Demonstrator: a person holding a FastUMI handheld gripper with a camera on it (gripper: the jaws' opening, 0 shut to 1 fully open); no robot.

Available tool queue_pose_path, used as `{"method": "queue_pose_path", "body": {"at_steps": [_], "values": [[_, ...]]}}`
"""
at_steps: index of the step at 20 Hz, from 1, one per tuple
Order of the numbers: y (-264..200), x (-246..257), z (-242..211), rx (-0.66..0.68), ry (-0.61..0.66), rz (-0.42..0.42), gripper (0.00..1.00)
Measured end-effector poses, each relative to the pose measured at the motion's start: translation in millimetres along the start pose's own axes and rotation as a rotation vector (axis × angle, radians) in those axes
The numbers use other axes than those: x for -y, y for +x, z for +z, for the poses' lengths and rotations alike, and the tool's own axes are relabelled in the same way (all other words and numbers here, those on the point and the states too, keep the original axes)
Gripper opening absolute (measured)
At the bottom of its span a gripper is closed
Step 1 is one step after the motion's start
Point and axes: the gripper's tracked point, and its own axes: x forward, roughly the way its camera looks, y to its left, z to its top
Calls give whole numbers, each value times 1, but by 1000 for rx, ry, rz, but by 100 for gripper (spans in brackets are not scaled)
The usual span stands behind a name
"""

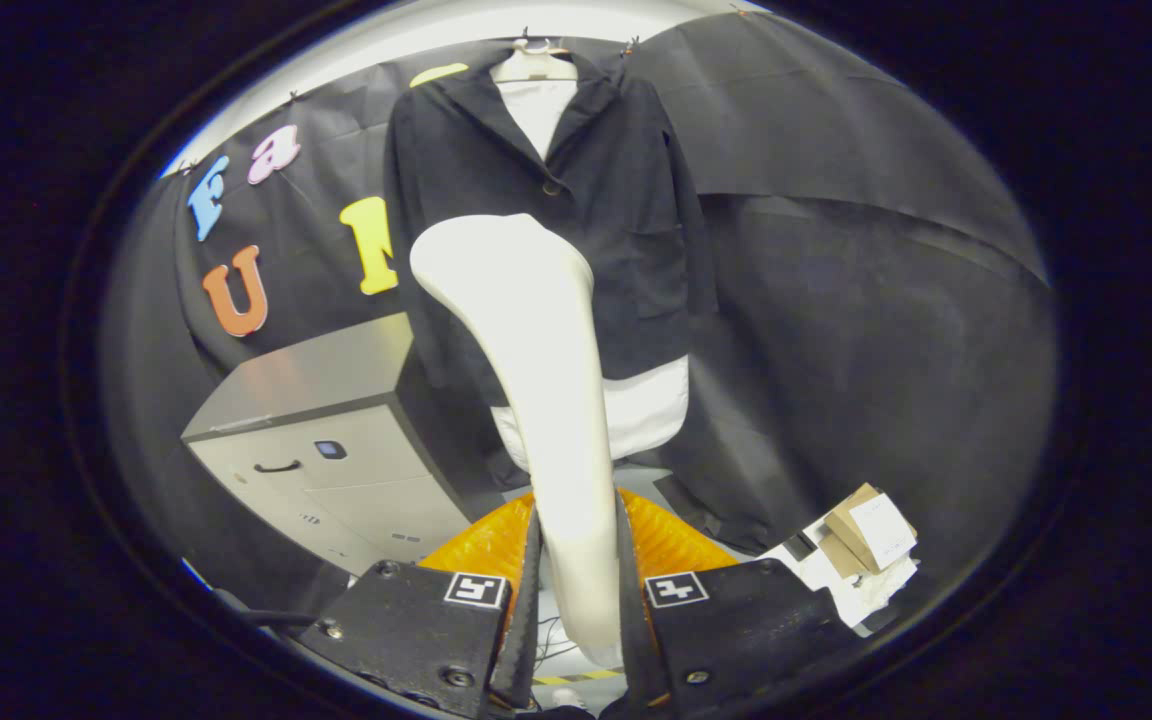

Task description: Iron the clothes twice with a garment steamer, once on the left side and once on the right side.

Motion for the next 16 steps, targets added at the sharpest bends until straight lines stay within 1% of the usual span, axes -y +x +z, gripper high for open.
{"method": "queue_pose_path", "body": {"at_steps": [4,7,12,16], "values": [[-43,-21,-17,28,-47,44,38],[-63,-35,-42,23,-91,64,38],[-81,-60,-85,-18,-135,110,38],[-93,-69,-98,-30,-137,135,37]]}}
